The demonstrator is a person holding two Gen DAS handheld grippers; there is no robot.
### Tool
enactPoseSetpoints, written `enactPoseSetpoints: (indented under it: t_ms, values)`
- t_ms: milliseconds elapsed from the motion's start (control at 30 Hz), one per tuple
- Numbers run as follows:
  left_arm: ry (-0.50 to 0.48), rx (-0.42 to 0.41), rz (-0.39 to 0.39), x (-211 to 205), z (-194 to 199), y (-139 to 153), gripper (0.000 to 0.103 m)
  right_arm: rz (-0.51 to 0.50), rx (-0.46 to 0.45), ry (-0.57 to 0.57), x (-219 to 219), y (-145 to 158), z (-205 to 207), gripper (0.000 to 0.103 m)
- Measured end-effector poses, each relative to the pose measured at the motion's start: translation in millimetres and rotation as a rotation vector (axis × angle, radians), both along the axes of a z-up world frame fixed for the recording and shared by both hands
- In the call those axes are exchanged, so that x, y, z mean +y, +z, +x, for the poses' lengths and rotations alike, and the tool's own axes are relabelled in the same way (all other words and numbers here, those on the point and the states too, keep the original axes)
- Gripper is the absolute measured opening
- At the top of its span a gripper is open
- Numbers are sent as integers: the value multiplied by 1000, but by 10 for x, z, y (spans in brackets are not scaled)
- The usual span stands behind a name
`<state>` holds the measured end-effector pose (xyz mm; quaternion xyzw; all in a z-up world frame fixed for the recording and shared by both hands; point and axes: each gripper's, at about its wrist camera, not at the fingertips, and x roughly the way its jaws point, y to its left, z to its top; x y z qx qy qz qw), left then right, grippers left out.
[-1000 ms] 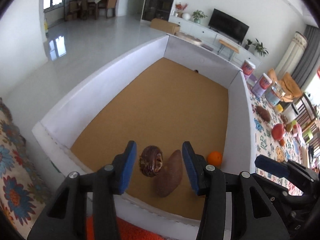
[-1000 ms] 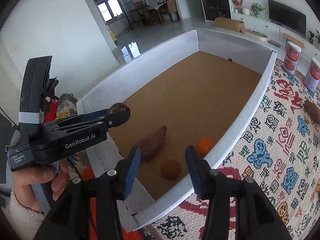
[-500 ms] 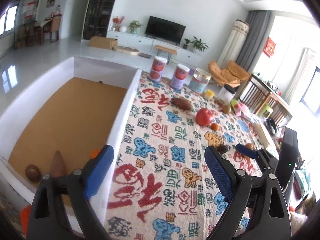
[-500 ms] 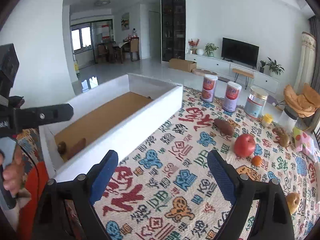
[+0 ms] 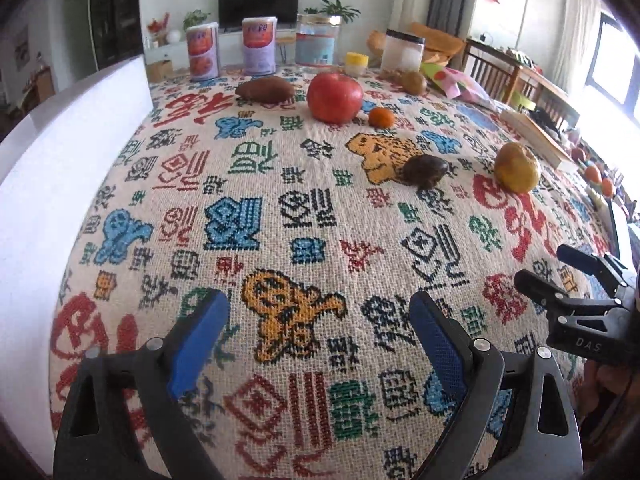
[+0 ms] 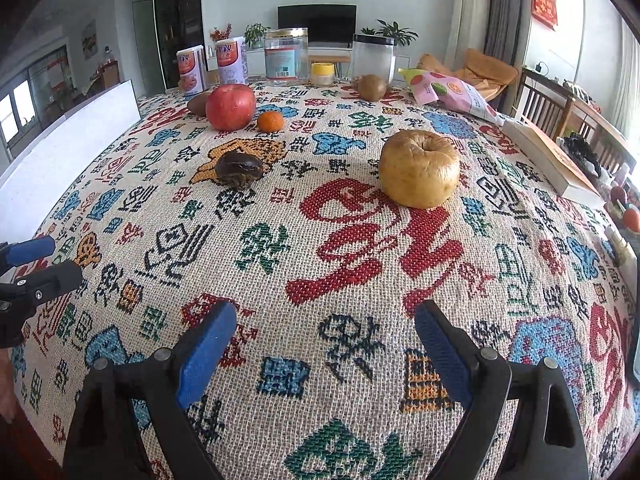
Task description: Organize fruits
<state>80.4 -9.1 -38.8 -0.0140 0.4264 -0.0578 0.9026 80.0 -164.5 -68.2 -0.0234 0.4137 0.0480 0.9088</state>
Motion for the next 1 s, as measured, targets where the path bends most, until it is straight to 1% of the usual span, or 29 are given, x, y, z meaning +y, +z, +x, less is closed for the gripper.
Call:
enactPoseSetpoints:
  t_ms: [100,133,167,267,367,500,1000]
  values:
    - [27,31,-13,90,61,-133,93,8,44,-3,11,-71,61,92]
    - [26,7,-2,90,33,-140,93,4,40,-3,16,-70,60,92]
    - [26,1,11,77,19,-146,93,-3,38,-5,22,-70,59,92]
    - [15,7,37,29,21,-165,93,-11,41,-8,32,-80,48,95]
    - [14,9,55,3,16,-173,94,7,55,-16,5,-102,69,98]
    - [6,16,68,-25,33,-185,97,12,60,-18,-4,-109,78,99]
    - [3,21,71,-34,39,-193,100,14,62,-20,-4,-108,81,101]
